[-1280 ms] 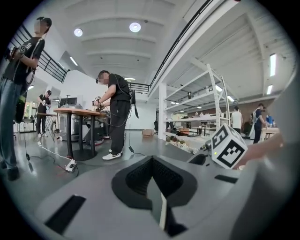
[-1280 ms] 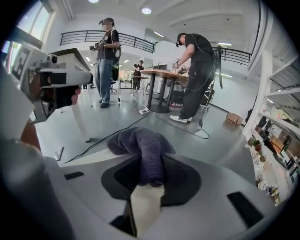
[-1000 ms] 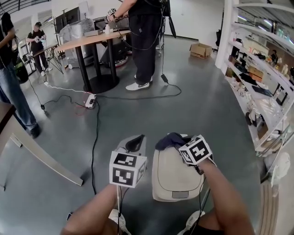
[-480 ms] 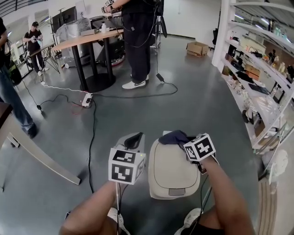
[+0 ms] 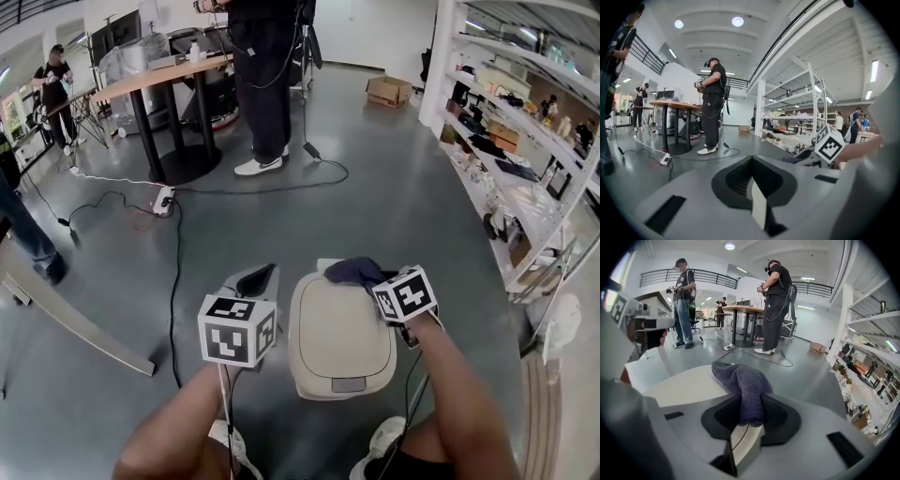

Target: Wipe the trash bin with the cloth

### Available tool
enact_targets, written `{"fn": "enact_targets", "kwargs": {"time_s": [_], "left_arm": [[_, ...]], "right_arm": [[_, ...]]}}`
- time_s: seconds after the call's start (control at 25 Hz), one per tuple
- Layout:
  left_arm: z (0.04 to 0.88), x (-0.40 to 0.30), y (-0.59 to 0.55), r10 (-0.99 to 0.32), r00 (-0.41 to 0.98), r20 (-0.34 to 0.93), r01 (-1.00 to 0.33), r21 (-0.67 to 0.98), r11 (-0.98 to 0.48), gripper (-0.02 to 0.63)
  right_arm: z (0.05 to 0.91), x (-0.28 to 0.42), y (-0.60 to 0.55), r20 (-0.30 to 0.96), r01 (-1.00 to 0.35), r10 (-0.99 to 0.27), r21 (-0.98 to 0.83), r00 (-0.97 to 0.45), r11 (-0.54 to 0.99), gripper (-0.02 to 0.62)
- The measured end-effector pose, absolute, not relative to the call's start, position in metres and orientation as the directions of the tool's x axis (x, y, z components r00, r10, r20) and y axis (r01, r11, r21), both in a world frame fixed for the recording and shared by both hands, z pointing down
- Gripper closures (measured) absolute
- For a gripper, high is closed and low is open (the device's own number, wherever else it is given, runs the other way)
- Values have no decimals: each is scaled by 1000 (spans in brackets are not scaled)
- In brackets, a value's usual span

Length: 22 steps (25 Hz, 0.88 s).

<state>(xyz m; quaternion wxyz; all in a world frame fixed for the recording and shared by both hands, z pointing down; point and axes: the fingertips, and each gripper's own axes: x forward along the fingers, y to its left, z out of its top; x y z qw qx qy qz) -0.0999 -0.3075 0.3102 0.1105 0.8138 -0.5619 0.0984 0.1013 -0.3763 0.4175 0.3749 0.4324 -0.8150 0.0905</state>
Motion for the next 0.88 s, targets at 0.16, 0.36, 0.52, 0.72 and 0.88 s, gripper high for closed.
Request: {"fn": "enact_targets", "kwargs": {"time_s": [0.16,0.36,0.52,0.72,0.88], "left_arm": [[315,-97,-310,-891,342,297,-939,61,-339,609],[317,-94,-311,-891,337,305,-940,53,-337,609],[319,-95,-310,-891,332,309,-941,46,-334,609],[318,-102,-306,-892,328,310,-943,45,-330,609],[315,-109,-303,-897,323,301,-945,49,-324,608]], "right_arm": [[419,111,-377,688,-783,-638,163,-347,601,499],[421,116,-377,685,-800,-639,137,-349,584,499],[404,110,-377,630,-813,-683,137,-369,567,499],[373,60,-361,549,-770,-696,142,-463,623,499],[365,18,-340,540,-700,-649,145,-536,699,499]]}}
